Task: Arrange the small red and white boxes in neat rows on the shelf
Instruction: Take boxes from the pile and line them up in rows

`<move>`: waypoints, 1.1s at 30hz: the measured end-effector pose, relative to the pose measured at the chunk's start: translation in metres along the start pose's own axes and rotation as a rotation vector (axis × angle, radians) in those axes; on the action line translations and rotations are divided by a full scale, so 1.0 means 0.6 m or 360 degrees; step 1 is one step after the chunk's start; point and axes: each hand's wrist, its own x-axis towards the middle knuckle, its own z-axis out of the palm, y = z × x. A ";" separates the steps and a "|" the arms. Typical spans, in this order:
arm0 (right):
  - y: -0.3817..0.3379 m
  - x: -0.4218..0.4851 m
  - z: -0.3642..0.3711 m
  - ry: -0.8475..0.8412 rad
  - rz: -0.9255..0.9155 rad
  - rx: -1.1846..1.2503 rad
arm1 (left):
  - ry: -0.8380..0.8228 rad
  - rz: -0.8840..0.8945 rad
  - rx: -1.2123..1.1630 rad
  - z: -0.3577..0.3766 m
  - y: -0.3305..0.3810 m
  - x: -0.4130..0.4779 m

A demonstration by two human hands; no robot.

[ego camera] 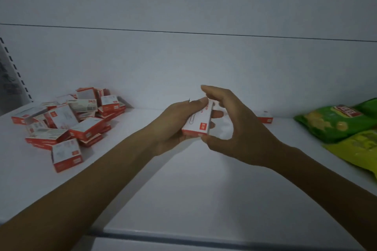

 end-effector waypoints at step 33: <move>0.233 -0.072 -0.083 0.0218 0.0501 -0.0604 | 0.0394 0.0600 0.2594 0.103 -0.112 0.127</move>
